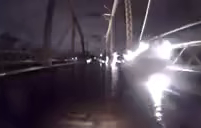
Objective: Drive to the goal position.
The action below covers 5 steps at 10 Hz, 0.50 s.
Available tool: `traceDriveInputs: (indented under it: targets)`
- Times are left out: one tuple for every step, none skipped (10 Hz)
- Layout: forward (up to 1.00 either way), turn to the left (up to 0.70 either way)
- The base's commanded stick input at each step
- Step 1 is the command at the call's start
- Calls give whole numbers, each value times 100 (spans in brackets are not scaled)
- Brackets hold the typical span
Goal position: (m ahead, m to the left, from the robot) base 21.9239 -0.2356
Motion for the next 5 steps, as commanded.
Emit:
traceDriveInputs:
  targets:
    - [100,0]
    - [100,0]
    - [100,0]
    - [100,0]
    - [100,0]
